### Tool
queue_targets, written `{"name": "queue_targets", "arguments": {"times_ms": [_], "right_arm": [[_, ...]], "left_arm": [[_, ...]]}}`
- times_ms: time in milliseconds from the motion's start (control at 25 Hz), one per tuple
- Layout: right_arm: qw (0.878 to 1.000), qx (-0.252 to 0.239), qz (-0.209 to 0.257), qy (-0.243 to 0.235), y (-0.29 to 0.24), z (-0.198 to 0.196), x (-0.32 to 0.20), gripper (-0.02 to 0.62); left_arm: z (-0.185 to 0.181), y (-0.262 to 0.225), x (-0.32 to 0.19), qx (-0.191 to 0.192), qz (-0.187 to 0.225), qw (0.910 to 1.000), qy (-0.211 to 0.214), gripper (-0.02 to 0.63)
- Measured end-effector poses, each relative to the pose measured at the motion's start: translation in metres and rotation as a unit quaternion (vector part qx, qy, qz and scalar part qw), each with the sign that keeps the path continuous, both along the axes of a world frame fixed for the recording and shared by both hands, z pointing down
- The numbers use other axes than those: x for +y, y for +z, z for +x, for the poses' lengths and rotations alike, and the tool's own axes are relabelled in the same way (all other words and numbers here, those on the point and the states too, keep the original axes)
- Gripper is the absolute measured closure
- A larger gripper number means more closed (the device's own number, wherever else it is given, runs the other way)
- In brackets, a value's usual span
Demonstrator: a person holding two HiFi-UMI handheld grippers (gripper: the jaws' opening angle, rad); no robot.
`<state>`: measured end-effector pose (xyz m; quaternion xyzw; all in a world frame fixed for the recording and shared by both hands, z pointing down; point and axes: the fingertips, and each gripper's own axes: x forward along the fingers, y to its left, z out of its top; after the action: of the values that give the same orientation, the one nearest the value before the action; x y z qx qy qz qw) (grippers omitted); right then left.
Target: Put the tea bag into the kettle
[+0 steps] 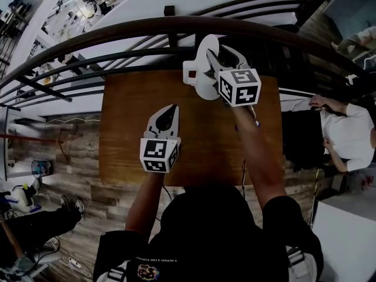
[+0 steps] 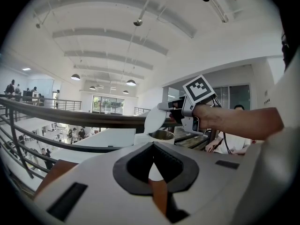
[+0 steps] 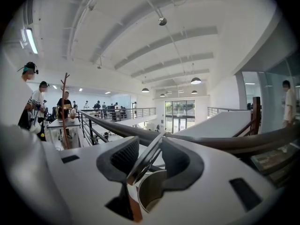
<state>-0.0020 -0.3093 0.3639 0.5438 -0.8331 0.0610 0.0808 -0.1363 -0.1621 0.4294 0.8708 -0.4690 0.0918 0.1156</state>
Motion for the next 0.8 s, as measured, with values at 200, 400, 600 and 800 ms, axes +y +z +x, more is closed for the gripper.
{"name": "queue_targets", "arguments": {"times_ms": [200,400,600,800], "right_arm": [[1.000,0.002,0.010,-0.003,-0.004,0.003,0.005,0.449],[1.000,-0.001,0.019,-0.001,-0.006,0.012,0.010,0.449],[1.000,-0.002,0.026,0.014,-0.005,0.029,0.021,0.449],[0.999,0.002,0.020,0.043,0.004,0.058,0.034,0.449]], "left_arm": [[0.003,-0.001,0.002,-0.002,-0.003,1.0000,0.005,0.601],[0.011,0.004,0.000,-0.003,-0.004,0.9999,0.014,0.601],[0.026,0.012,-0.002,-0.006,-0.012,0.9994,0.033,0.601],[0.046,0.017,-0.001,-0.007,-0.018,0.9982,0.057,0.601]]}}
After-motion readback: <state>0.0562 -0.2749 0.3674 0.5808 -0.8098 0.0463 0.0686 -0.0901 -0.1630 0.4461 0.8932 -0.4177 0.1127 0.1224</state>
